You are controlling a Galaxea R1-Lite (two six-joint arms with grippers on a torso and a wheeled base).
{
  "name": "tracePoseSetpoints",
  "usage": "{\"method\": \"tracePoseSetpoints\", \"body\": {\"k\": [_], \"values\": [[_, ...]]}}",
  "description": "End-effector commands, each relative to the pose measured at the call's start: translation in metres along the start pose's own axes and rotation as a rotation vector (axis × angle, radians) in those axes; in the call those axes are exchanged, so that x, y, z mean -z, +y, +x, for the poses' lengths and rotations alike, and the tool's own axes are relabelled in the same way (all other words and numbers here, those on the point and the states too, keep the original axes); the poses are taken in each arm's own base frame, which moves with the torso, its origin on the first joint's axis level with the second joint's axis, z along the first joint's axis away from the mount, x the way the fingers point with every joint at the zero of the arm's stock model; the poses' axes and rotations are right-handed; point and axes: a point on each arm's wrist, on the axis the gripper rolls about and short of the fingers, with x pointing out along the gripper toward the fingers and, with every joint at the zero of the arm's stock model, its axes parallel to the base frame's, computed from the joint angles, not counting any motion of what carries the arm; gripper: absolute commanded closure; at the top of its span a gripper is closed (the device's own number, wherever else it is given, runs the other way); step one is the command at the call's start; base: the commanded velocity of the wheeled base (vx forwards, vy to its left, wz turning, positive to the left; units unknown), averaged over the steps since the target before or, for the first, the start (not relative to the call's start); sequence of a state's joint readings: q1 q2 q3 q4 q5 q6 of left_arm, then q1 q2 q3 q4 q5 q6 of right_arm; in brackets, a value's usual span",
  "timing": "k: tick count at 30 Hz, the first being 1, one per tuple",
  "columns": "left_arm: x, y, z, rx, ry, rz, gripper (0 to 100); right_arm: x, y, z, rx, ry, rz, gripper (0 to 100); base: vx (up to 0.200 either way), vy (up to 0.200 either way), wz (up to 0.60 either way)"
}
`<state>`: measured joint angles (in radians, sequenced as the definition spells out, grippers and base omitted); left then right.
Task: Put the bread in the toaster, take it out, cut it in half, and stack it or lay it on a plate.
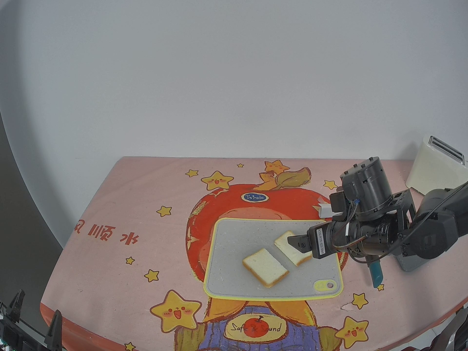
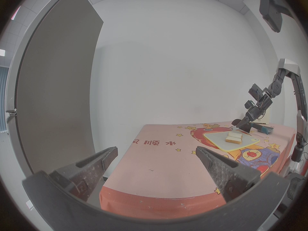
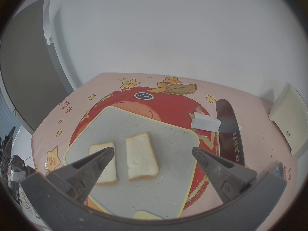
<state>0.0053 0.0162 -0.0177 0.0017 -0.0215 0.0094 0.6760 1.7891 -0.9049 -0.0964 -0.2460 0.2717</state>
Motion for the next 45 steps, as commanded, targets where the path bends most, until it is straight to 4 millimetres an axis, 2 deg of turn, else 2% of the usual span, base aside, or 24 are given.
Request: {"method": "tracePoseSetpoints", "body": {"k": [1, 20, 45], "values": [[0.005, 0.000, 0.000, -0.001, 0.000, 0.000, 0, 0.001, 0.001, 0.008, 0.052, -0.003, -0.004, 0, 0.000, 0.000, 0.00], [0.005, 0.000, 0.000, -0.001, 0.000, 0.000, 0, 0.005, 0.003, 0.026, 0.136, 0.016, -0.017, 0, 0.000, 0.000, 0.00], [0.005, 0.000, 0.000, -0.001, 0.000, 0.000, 0, 0.006, 0.004, 0.039, 0.175, 0.026, -0.001, 0, 0.000, 0.000, 0.00]]}}
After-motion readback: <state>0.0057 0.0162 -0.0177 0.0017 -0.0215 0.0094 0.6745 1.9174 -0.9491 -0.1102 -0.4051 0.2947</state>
